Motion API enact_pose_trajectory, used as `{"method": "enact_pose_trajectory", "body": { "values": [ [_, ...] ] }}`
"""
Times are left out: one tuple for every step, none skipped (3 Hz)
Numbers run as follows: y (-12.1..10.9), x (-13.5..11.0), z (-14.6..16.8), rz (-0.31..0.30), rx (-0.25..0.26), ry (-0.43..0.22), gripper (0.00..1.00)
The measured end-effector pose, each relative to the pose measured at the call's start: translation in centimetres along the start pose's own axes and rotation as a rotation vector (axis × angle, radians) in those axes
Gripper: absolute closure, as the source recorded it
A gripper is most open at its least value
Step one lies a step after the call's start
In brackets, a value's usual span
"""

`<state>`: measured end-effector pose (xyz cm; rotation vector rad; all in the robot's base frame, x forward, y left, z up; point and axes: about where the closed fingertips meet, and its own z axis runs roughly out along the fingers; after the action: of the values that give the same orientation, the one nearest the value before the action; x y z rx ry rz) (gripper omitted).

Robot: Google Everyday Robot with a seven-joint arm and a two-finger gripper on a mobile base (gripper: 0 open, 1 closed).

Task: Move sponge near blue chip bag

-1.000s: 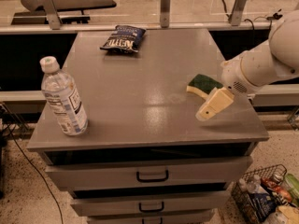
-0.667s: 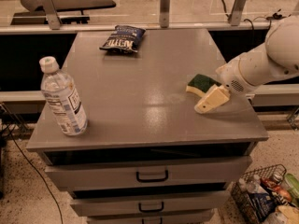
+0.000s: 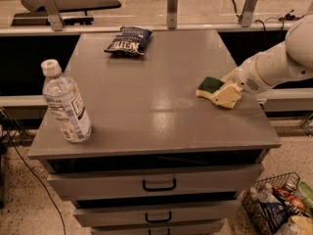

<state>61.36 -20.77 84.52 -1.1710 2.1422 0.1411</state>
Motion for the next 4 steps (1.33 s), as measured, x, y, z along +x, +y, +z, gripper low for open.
{"method": "enact_pose_trajectory", "body": {
  "values": [
    [-1.0,-1.8,-2.0,-0.023,0.023,-0.032,0.88],
    [-2.7,-4.4,-7.0,-0.081,0.12,-0.044,1.0],
    [-2.7,-4.4,-7.0,-0.081,0.12,-0.044,1.0],
    [-2.8,-6.1,-4.6,-0.086,0.111,-0.083,1.0]
  ]
}}
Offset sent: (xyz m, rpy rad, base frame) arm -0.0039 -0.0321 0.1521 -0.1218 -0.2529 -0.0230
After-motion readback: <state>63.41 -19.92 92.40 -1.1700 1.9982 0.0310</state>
